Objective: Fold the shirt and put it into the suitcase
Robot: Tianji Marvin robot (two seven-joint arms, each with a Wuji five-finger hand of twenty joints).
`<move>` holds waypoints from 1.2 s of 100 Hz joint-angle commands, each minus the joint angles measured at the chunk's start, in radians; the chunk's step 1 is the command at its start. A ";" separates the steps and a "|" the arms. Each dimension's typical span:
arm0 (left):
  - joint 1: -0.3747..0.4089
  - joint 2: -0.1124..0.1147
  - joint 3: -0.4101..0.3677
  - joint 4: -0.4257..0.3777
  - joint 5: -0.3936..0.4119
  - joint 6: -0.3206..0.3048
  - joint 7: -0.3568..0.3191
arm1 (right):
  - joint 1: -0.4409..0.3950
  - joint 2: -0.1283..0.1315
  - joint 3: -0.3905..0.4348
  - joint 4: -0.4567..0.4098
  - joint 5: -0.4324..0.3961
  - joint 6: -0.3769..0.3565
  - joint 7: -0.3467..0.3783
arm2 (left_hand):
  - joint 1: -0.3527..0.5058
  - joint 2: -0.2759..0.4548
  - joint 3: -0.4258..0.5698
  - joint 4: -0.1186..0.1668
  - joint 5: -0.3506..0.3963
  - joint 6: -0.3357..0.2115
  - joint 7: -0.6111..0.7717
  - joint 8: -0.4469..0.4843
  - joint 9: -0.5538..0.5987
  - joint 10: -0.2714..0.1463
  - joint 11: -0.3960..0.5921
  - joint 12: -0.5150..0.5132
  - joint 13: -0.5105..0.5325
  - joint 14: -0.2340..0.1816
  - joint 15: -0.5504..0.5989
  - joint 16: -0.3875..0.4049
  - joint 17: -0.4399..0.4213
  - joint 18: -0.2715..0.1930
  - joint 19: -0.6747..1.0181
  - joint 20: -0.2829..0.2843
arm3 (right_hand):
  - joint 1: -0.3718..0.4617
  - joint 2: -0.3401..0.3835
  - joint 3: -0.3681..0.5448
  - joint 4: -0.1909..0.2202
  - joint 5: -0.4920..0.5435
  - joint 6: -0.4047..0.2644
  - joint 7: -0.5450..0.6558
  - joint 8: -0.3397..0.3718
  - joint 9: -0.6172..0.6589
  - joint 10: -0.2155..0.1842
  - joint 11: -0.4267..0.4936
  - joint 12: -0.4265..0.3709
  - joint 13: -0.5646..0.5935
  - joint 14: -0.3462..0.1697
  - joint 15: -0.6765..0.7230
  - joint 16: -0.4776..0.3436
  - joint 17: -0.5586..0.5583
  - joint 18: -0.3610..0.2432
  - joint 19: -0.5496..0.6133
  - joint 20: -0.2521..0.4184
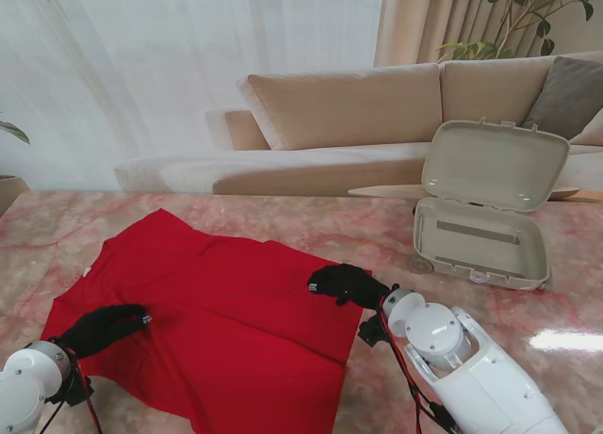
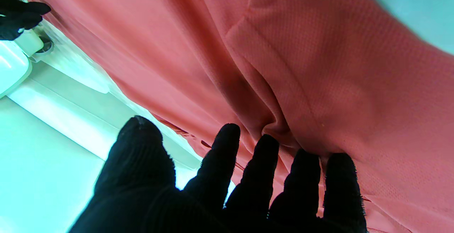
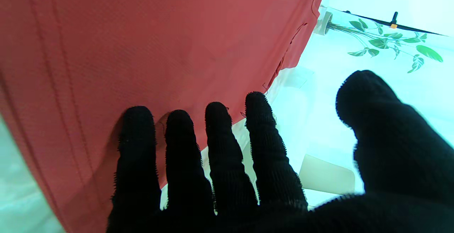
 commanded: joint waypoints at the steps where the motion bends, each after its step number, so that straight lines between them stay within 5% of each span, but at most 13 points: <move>1: 0.016 -0.002 0.015 0.015 0.001 -0.001 -0.014 | 0.007 -0.004 -0.001 0.019 -0.001 0.014 0.016 | -0.024 0.019 -0.019 0.005 -0.029 -0.037 0.005 0.003 0.013 -0.019 0.014 0.011 0.019 -0.016 0.024 0.012 0.029 0.006 0.031 0.018 | 0.004 0.003 0.011 0.037 0.003 -0.030 0.019 0.017 0.009 -0.014 0.014 0.021 -0.023 0.002 0.010 -0.014 -0.026 -0.009 -0.023 -0.039; 71: 0.060 -0.001 0.076 -0.026 0.032 -0.007 0.000 | 0.164 -0.021 -0.061 0.176 -0.083 0.035 -0.020 | 0.000 0.023 -0.017 0.006 -0.030 -0.039 0.007 0.004 0.007 -0.022 0.020 0.011 0.019 -0.005 0.029 0.015 0.040 0.041 0.056 0.038 | 0.000 -0.023 0.062 0.036 0.042 -0.031 0.040 0.020 0.043 -0.015 0.027 0.024 -0.028 -0.002 0.010 -0.023 -0.066 -0.099 -0.086 -0.113; 120: 0.097 0.004 0.120 -0.119 0.082 0.065 -0.022 | 0.250 -0.029 -0.089 0.264 -0.125 0.056 -0.029 | 0.000 0.034 -0.019 0.006 -0.049 -0.037 -0.002 0.000 -0.002 -0.015 0.016 0.009 0.028 0.035 0.042 0.030 0.046 0.065 0.079 0.069 | -0.008 -0.037 0.101 0.031 0.070 -0.045 0.062 0.025 0.068 -0.025 0.037 0.030 -0.028 -0.010 0.017 -0.027 -0.074 -0.117 -0.072 -0.134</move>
